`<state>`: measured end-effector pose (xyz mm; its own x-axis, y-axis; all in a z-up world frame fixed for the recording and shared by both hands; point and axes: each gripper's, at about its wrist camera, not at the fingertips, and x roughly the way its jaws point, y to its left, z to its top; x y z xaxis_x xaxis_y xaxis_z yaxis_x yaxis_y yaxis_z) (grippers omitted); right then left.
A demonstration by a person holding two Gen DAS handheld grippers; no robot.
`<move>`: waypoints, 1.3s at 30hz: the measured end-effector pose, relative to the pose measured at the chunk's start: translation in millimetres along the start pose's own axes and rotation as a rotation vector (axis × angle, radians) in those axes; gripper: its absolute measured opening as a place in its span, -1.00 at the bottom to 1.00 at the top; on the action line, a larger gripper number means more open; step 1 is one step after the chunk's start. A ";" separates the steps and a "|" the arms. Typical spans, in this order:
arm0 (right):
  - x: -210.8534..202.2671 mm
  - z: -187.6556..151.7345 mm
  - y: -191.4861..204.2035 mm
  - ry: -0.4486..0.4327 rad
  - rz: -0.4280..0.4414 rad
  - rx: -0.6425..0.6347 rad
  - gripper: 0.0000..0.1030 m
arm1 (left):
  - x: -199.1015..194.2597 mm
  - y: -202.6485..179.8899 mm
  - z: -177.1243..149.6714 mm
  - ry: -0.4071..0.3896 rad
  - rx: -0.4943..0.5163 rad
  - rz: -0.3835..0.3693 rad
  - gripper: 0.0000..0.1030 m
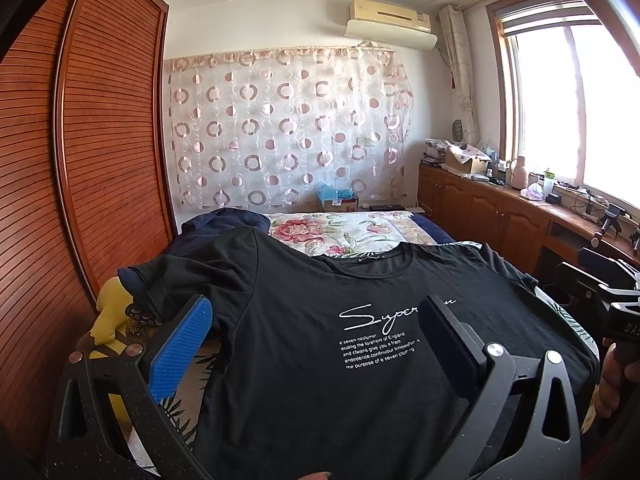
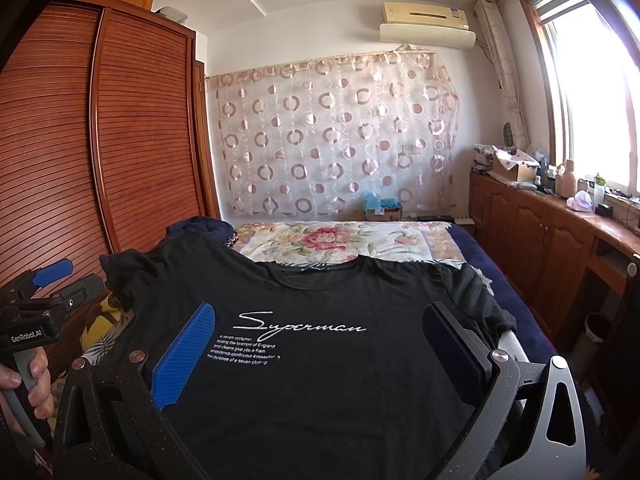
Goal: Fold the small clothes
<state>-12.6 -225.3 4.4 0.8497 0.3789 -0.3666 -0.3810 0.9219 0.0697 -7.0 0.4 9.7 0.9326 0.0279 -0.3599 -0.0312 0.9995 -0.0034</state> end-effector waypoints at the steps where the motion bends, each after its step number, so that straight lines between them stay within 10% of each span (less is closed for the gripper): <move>1: -0.2 0.0 -0.1 0.000 0.000 0.001 1.00 | 0.5 -0.7 0.0 0.001 0.000 -0.001 1.00; 39: 0.1 -1.5 1.4 0.001 0.005 -0.001 1.00 | -5.2 -5.7 5.0 -0.005 0.020 0.012 1.00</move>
<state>-13.6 -224.1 3.1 0.8475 0.3830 -0.3674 -0.3851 0.9202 0.0709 -9.9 -5.4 16.2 0.9340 0.0399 -0.3550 -0.0354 0.9992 0.0192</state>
